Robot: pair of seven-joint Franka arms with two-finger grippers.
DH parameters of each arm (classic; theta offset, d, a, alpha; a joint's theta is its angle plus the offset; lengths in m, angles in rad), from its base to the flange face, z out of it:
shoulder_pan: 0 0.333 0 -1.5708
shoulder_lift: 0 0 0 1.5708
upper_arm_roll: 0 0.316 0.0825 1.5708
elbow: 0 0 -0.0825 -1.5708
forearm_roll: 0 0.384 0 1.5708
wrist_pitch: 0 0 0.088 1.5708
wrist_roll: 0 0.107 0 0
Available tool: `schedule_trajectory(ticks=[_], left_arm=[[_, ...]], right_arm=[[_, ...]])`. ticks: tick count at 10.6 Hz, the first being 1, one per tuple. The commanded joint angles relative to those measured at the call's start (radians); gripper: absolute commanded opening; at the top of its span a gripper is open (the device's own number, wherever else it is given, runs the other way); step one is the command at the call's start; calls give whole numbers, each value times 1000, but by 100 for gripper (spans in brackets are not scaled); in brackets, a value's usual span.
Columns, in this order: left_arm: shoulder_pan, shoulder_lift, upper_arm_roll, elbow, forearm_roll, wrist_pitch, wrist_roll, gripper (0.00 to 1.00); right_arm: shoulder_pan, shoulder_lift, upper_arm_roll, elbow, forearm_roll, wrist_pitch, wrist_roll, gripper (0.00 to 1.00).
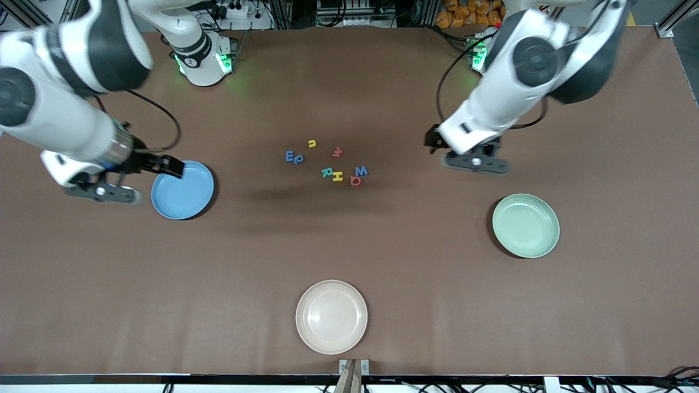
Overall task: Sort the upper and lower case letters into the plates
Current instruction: 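Move the left gripper toward the letters while the right gripper follows, then lower the left gripper over the blue W while the right lowers over e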
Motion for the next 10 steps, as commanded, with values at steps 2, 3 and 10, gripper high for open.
schedule_trajectory(ticks=[2,3,10], left_arm=[[-157,142,11,12,32,115,-240,100],[-177,171,12,11,37,128,-275,100],[-455,407,133,18,133,394,-673,100]], right_arm=[[31,-7,-4,-151,84,50,26,100],[52,-7,-6,-206,91,88,26,100],[175,-33,-3,-527,168,516,146,100]])
